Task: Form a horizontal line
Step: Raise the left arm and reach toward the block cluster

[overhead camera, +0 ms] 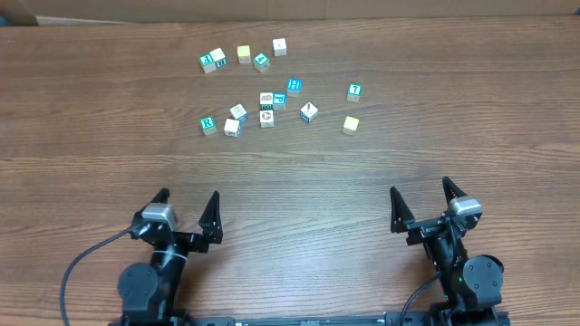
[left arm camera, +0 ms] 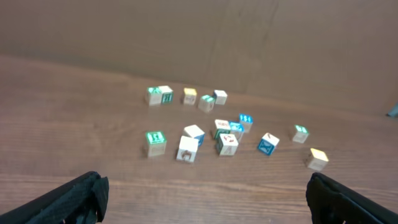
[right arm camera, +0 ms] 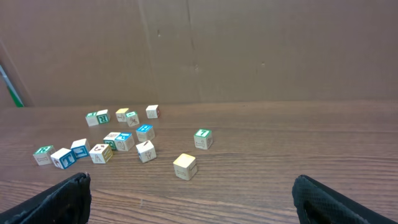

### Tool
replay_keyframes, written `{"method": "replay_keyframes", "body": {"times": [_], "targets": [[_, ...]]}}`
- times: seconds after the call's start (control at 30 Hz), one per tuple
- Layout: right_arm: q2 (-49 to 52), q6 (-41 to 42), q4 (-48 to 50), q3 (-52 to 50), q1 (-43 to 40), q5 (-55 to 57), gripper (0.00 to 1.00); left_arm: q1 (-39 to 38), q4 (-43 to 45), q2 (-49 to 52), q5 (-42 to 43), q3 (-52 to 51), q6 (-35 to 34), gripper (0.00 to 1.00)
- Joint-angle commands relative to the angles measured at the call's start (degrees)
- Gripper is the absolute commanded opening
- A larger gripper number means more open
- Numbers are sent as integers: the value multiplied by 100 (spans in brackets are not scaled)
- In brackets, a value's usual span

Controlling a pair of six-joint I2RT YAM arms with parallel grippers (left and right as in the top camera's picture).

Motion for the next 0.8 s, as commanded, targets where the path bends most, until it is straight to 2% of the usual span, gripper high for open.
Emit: {"method": "replay_keyframes", "body": {"times": [0.0,0.1,0.3,0.5,0.67,0.77], "targets": [[-22,-37,33,-59,-11,52,100,26,-210,376,24,951,684,100],[-22,-37,31,-59,-11,52,100,26,-575,1054,-240,1749,997,100],[-22,-37,31,-59,-11,52,100,26,-1504,2944,-590,3633,1130,100],[-22,-37,31,-59,-11,52,100,11,-2968,4988,-798,5847,1178,100],[-22,-37,33,-59,-11,52,100,-337,-4197,6618,-1303,7455,1574,100],[-22,-37,33,-59,-11,52,100,-544,-4527,7407,-1287,8048,1753,100]]}}
